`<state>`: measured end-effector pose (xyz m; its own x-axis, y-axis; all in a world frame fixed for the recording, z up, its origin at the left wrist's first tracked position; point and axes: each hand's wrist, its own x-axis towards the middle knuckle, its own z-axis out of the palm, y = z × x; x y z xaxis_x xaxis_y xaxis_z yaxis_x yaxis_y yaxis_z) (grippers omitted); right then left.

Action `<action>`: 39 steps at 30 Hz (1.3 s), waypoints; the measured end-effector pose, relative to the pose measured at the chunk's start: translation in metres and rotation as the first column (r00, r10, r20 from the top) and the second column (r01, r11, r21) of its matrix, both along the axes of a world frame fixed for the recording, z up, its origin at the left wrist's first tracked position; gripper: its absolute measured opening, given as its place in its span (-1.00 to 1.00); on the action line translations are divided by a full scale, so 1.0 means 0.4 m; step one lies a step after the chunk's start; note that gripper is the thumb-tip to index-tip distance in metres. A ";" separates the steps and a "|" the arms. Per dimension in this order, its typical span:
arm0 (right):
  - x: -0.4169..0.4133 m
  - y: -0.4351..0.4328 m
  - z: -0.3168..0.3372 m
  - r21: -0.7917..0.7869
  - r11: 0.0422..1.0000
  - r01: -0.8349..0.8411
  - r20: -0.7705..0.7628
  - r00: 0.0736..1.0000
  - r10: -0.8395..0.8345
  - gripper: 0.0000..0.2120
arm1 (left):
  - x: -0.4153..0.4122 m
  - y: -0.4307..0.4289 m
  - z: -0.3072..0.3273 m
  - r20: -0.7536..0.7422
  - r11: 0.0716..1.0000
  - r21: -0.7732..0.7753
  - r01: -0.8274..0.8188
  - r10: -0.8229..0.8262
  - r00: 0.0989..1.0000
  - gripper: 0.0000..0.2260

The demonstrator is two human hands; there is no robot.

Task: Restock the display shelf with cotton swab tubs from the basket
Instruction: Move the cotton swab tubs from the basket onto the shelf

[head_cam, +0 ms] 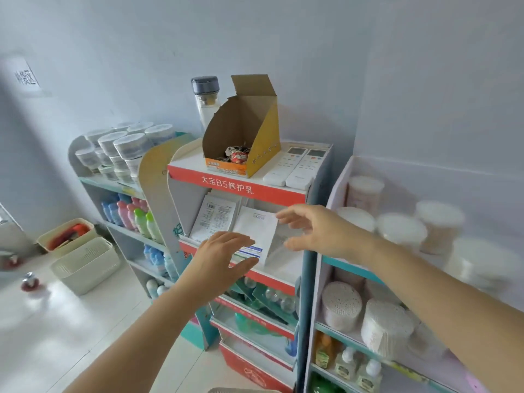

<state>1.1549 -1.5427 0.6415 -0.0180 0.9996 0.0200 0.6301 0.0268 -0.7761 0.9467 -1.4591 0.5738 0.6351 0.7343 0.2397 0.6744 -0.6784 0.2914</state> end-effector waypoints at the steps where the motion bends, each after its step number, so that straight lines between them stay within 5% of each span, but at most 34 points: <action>1: -0.032 0.017 -0.021 -0.029 1.000 0.006 -0.036 0.999 -0.007 -0.52 | -0.047 0.012 -0.011 -0.005 0.999 -0.029 -0.026 0.026 1.000 -0.39; 11: -0.272 0.142 -0.307 -0.333 0.935 0.119 -0.180 0.966 -0.187 -0.59 | -0.414 0.123 -0.157 -0.038 0.968 -0.216 -0.129 0.123 0.992 -0.65; 18: -0.320 0.160 -0.571 -0.543 0.823 0.165 -0.126 0.953 -0.274 -0.55 | -0.505 0.155 -0.360 -0.100 0.921 -0.347 -0.177 0.151 0.983 -0.65; 21: -0.326 0.160 -0.714 -0.618 0.763 0.190 -0.098 0.944 -0.315 -0.57 | -0.522 0.156 -0.476 -0.139 0.873 -0.432 -0.228 0.186 0.973 -0.43; 26: -0.325 0.158 -0.985 -0.642 0.704 0.305 -0.038 0.904 -0.426 -0.59 | -0.548 0.157 -0.712 -0.167 0.789 -0.516 -0.333 0.289 0.943 -0.65; 32: -0.304 0.093 -1.363 -0.730 0.552 0.403 0.042 0.833 -0.552 -0.65 | -0.561 0.130 -1.059 -0.182 0.609 -0.671 -0.423 0.417 0.890 -0.72; 39: -0.274 -0.012 -1.759 -0.832 0.348 0.431 0.145 0.776 -0.614 -0.50 | -0.563 0.077 -1.528 -0.273 0.284 -0.817 -0.501 0.576 0.771 -0.70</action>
<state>1.0453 -1.5473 -0.0620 0.4265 0.3735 -0.8238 0.1427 -0.9271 -0.3465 0.7217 -1.4284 -0.0374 0.0270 0.7582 -0.6515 0.7454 0.4190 0.5185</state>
